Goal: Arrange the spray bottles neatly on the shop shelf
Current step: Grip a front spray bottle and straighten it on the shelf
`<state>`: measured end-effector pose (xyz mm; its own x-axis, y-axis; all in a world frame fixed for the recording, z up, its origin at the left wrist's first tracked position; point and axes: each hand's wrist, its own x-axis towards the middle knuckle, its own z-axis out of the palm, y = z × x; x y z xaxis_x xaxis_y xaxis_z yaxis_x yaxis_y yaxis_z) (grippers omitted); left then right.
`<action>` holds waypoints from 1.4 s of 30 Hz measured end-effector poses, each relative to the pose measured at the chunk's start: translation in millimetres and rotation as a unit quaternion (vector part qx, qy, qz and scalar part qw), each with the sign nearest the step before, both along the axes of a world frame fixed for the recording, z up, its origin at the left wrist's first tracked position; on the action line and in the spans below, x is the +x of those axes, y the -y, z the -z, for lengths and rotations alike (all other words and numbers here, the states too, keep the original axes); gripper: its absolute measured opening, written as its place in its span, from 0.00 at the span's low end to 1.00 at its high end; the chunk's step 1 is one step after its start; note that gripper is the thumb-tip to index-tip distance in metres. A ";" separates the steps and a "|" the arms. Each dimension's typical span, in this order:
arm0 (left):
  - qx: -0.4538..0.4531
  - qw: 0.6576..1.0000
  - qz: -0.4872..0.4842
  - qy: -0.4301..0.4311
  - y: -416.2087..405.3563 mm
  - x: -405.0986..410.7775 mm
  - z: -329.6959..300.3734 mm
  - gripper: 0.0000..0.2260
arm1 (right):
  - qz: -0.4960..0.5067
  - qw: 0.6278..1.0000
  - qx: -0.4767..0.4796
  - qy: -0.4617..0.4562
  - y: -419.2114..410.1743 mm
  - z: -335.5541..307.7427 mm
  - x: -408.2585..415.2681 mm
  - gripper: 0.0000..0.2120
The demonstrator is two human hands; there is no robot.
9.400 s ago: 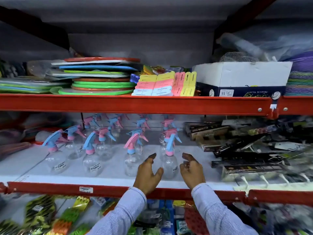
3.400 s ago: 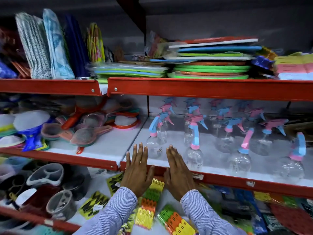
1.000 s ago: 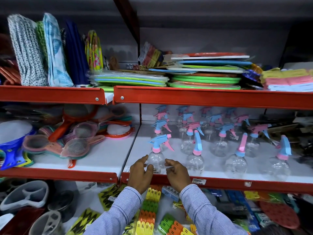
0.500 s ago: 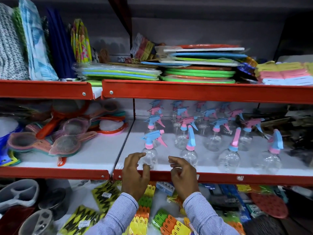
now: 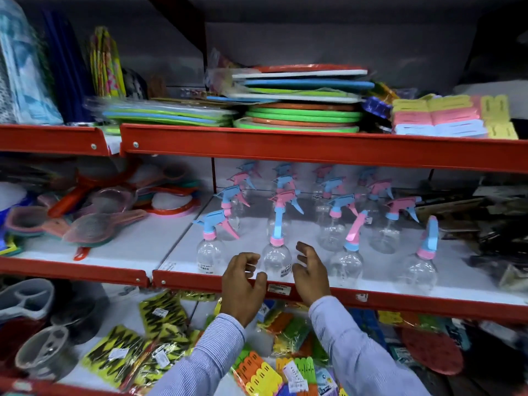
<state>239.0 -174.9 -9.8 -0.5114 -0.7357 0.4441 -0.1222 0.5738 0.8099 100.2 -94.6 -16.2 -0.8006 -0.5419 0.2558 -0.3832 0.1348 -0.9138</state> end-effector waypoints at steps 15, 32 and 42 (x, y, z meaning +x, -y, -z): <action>0.034 0.998 -0.028 0.047 -23.1 -20.6 -7.8 0.20 | -0.099 0.991 0.063 0.057 -2.0 -16.9 -12.6 0.23; 0.066 0.996 0.026 0.054 1.2 -30.3 -3.6 0.31 | -0.053 0.996 0.074 0.019 -14.6 -12.8 9.7 0.21; 0.074 0.996 0.029 0.043 4.2 -28.5 2.1 0.28 | -0.053 0.996 0.072 0.017 -11.6 -9.9 9.6 0.22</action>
